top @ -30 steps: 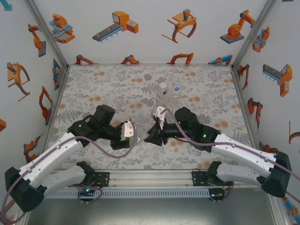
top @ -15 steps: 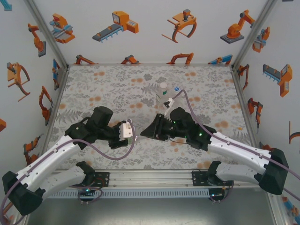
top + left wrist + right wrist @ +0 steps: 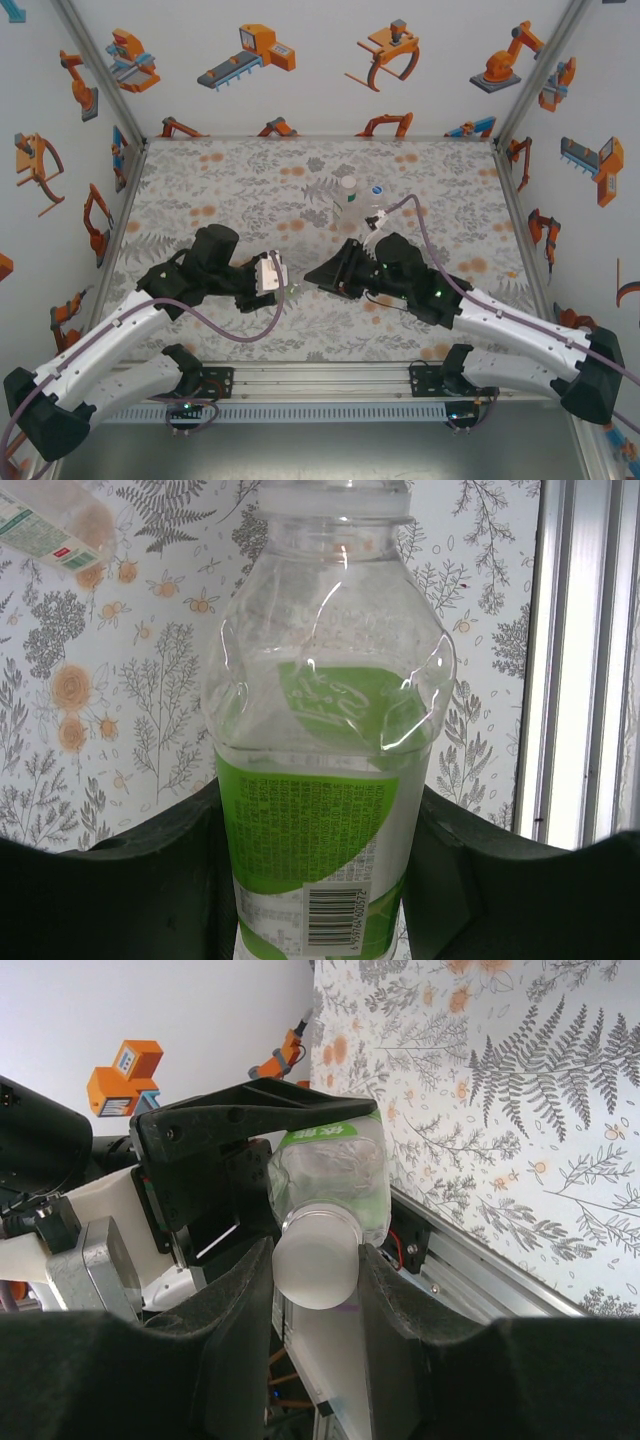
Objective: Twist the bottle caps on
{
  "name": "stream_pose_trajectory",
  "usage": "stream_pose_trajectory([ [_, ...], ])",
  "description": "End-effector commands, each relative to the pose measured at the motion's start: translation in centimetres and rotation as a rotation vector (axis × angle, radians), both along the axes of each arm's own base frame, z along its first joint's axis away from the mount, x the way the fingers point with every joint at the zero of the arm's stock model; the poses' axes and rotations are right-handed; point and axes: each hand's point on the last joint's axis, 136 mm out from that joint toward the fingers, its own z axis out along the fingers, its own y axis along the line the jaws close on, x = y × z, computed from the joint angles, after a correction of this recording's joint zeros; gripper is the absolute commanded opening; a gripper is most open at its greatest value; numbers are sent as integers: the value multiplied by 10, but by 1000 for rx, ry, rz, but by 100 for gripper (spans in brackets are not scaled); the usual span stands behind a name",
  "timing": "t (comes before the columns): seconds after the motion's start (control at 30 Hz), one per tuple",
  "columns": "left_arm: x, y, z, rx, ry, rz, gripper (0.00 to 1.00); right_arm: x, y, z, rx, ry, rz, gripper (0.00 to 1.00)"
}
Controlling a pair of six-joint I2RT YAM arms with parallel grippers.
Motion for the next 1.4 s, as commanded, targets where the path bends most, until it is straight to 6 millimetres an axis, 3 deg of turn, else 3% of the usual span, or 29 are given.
stream_pose_trajectory([
  [0.0,-9,-20,36,-150,-33,-95,0,6,6,14,80,-55,-16,4],
  [0.13,-3,-19,33,-134,-34,-59,0,7,-5,34,79,-152,-37,3],
  [0.23,0,-18,33,-128,-41,-43,0,8,-31,47,-57,-263,-76,3],
  [0.33,2,-16,35,-132,-44,-30,0,11,-59,42,-187,-310,-122,3],
  [0.47,9,-14,38,-141,-40,3,0,16,-84,6,-347,-278,-158,3],
  [0.63,14,-12,44,-168,-44,30,0,15,-89,-72,-602,-202,-70,3],
  [0.9,17,-10,48,-187,-45,42,0,20,-52,-145,-803,-142,171,7],
  [1.13,17,-7,49,-187,-64,48,0,22,-47,-180,-863,-138,233,18],
  [1.37,17,-8,48,-186,-57,44,0,17,-72,-203,-1047,-40,250,22],
])
